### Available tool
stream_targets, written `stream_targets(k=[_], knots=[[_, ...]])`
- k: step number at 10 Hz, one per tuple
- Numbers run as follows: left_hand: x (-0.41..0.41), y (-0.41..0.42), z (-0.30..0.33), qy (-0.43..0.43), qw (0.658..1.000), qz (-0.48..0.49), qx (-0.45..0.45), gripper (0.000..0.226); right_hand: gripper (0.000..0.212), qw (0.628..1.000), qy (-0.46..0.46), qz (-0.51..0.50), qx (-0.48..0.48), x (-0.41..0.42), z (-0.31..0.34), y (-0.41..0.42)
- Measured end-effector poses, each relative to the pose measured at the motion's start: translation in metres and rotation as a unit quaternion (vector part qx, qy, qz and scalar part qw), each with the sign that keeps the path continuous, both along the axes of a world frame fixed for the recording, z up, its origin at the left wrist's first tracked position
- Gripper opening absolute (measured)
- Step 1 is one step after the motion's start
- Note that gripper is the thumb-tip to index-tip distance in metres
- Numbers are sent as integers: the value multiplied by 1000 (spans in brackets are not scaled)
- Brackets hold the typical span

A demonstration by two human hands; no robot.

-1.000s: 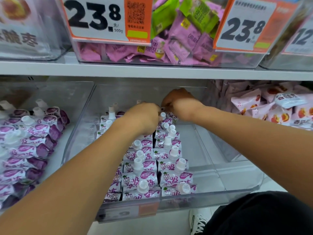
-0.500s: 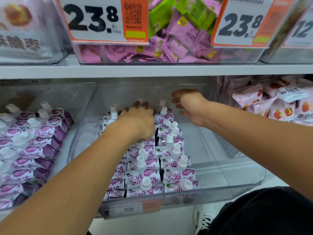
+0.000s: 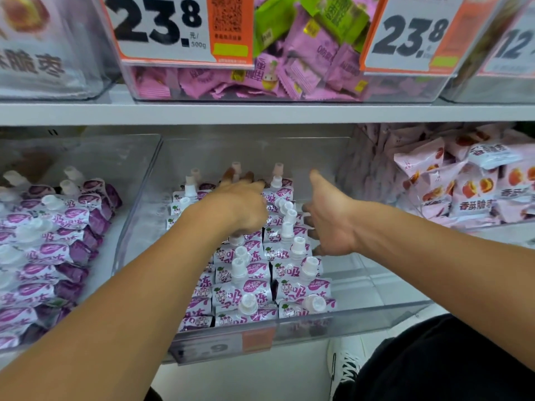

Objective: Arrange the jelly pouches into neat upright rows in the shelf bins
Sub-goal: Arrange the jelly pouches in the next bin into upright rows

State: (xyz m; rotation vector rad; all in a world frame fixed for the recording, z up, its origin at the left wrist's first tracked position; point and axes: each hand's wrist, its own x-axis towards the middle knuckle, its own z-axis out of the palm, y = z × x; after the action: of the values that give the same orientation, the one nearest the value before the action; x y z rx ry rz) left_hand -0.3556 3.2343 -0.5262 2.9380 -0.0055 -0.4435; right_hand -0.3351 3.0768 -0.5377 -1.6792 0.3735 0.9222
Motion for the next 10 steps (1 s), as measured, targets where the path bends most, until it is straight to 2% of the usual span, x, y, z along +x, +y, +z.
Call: stream_targets(k=[1, 2, 3, 4, 5, 6, 7, 8, 9, 10], knots=[[-4, 4, 1, -17, 1000, -2, 4, 59, 103, 996, 40, 71, 26, -29, 20, -9], [-19, -1, -1, 23, 999, -17, -17, 61, 102, 989, 33, 117, 89, -48, 34, -9], [-31, -5, -4, 34, 998, -13, -55, 63, 89, 982, 48, 133, 127, -48, 30, -11], [-40, 1, 0, 8, 998, -42, -36, 66, 50, 988, -24, 142, 59, -56, 28, -21], [-57, 17, 10, 7, 992, -117, -39, 65, 78, 965, -125, 228, -23, -61, 34, -29], [-73, 33, 12, -25, 977, -182, -110, 47, 98, 898, -236, 322, -184, -55, 40, -33], [-76, 38, -1, -59, 971, -194, -123, 37, 64, 761, -468, 348, -285, -49, 56, -36], [-74, 40, -8, -88, 972, -191, -109, 32, 54, 700, -505, 451, -227, -53, 61, -24], [-73, 43, -7, -85, 974, -164, -134, 34, 48, 637, -476, 551, -253, -57, 37, -13], [-77, 45, -5, -90, 973, -161, -136, 32, 50, 641, -469, 535, -287, -55, 25, -9]])
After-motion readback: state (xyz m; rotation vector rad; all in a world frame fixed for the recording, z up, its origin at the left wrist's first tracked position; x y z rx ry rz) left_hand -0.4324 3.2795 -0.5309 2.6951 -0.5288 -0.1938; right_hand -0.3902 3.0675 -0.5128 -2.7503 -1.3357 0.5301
